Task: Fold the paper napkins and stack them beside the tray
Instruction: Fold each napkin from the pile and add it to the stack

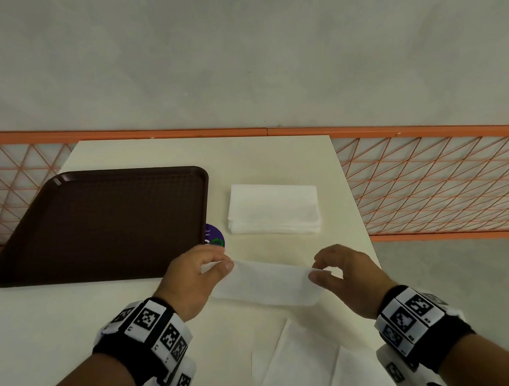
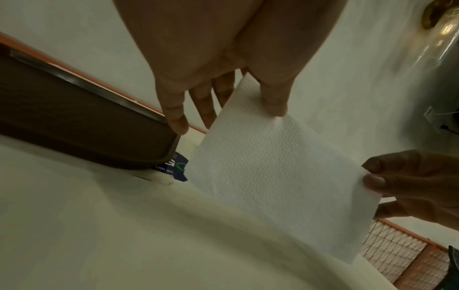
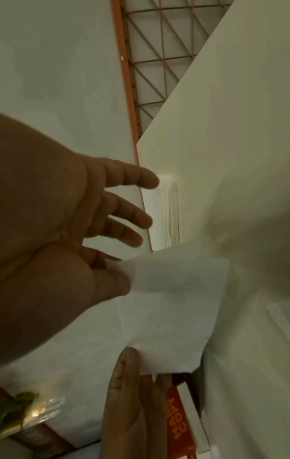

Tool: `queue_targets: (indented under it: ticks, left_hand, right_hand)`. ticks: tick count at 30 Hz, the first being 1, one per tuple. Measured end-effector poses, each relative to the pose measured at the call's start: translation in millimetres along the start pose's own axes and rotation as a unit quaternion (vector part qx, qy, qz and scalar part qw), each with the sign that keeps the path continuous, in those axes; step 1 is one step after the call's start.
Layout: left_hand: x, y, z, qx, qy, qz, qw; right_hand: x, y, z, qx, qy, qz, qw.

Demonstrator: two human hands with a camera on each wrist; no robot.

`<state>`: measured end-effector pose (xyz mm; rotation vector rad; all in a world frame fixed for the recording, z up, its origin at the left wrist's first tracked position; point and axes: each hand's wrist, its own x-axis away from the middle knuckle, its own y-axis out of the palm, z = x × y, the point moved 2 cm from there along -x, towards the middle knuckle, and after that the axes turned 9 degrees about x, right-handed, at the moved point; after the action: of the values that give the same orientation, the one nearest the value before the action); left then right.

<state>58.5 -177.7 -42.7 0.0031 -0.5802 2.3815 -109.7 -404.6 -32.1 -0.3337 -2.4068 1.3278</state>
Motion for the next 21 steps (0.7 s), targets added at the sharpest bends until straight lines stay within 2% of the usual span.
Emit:
queue_targets:
  ticks: [4, 8, 11, 18, 21]
  left_hand:
    - [1, 1, 4, 0.049, -0.008, -0.003, 0.999]
    - [0, 10, 0, 0.076, -0.037, -0.001, 0.996]
    - [-3, 21, -11, 0.042, -0.058, 0.005, 0.997]
    - [-30, 46, -43, -0.094, -0.118, 0.006, 0.989]
    - [-41, 45, -46, -0.123, -0.128, 0.043, 0.983]
  right_hand:
    - [1, 2, 3, -0.103, 0.012, 0.017, 0.994]
    - [-3, 8, 8, -0.213, 0.076, 0.024, 0.974]
    - [-9, 18, 17, -0.187, 0.120, 0.001, 0.975]
    - [-36, 51, 24, -0.038, 0.191, -0.049, 0.980]
    - [-47, 56, 21, -0.032, 0.233, -0.032, 0.971]
